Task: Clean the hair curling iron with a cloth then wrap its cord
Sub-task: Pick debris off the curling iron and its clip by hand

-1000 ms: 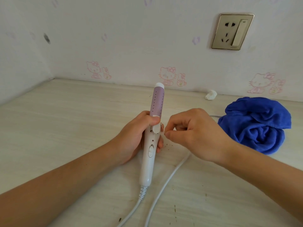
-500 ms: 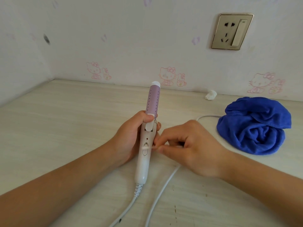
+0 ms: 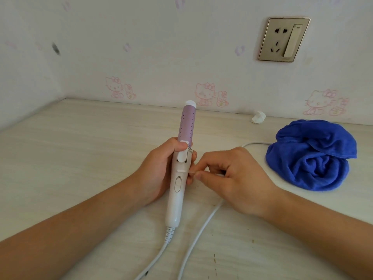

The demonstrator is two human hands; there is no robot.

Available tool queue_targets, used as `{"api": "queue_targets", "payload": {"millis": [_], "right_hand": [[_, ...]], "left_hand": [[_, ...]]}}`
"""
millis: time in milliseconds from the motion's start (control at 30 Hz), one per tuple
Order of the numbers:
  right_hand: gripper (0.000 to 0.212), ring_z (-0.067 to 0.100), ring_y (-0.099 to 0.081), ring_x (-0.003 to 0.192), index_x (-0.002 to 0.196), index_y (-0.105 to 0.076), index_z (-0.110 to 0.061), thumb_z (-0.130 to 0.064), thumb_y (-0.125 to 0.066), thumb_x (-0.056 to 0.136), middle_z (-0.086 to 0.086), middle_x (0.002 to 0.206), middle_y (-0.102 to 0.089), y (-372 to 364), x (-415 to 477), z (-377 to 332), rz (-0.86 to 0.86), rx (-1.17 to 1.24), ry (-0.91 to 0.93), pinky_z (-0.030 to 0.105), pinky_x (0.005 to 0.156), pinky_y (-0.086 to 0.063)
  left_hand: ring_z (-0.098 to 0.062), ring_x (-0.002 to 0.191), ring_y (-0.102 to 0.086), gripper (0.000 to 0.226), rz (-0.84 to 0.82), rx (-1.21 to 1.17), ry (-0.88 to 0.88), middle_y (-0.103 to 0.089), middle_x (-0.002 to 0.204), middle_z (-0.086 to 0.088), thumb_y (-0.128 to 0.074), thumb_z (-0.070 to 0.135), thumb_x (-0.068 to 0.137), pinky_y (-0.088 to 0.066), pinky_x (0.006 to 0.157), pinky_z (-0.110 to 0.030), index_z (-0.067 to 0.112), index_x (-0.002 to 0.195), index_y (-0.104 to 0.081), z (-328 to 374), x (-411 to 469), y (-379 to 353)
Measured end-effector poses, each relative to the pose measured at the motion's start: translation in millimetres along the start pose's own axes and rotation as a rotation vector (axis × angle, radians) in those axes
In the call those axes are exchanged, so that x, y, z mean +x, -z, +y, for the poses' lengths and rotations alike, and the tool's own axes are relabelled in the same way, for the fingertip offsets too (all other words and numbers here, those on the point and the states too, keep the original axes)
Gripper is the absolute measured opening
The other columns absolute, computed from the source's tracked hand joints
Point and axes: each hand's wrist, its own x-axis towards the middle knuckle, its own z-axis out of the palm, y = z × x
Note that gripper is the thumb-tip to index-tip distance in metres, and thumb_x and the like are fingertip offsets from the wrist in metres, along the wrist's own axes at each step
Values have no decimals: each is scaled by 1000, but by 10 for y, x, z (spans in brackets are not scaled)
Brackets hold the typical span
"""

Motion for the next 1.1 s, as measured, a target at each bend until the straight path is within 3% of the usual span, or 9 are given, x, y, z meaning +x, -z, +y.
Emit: {"api": "queue_targets", "payload": {"millis": [133, 233, 333, 533, 700, 900, 1100], "right_hand": [[18, 10, -34, 45, 82, -78, -28, -15, -70, 90, -9, 46, -38, 90, 20, -36, -34, 46, 55, 13, 53, -30], [19, 7, -31, 46, 73, -75, -20, -7, -72, 87, -1, 47, -35, 209, 84, 17, 92, 62, 44, 14, 52, -30], [15, 6, -32, 46, 77, -74, -7, -2, -73, 91, -6, 48, -34, 294, 148, 96, 203, 93, -11, 11, 51, -30], [13, 10, -35, 46, 83, -76, -18, -11, -72, 93, -5, 48, -36, 201, 143, 141, 167, -62, -19, 23, 51, -33], [20, 9, -33, 43, 77, -71, -20, -9, -70, 94, -10, 43, -37, 383, 245, 272, 338, -59, -157, 13, 49, -27], [13, 11, -37, 46, 82, -75, -21, -15, -70, 92, -10, 46, -38, 159, 127, 163, 211, -130, -36, 24, 52, -31], [21, 8, -35, 42, 75, -73, -22, -12, -69, 93, -12, 41, -40, 435, 257, 299, 368, -65, -198, 22, 49, -30]], "left_hand": [[-26, 59, -55, 39, -40, 19, -20, -59, 78, -9, -61, 26, 80, -50, 52, -34, 11, 114, -52, -16, -26, 14], [-26, 58, -57, 52, -53, 57, -48, -61, 85, -10, -71, 26, 69, -50, 50, -33, 9, 115, -52, -14, -37, 13], [-23, 57, -58, 57, -65, 108, -55, -60, 91, -12, -75, 26, 67, -49, 49, -32, 8, 117, -54, -18, -38, 11], [-19, 52, -56, 54, -100, 268, -81, -61, 88, -12, -77, 29, 72, -46, 44, -27, 9, 120, -62, -39, -15, 35], [-16, 47, -52, 48, -108, 324, -53, -64, 88, -12, -77, 31, 71, -44, 40, -25, 23, 118, -69, -36, 23, 51], [-16, 45, -51, 44, -111, 299, -61, -64, 87, -10, -75, 29, 72, -42, 39, -24, 21, 115, -70, -57, 38, 63], [-16, 46, -50, 44, -123, 307, -38, -64, 88, -11, -76, 30, 71, -42, 39, -25, 24, 115, -70, -53, 30, 68]]}}
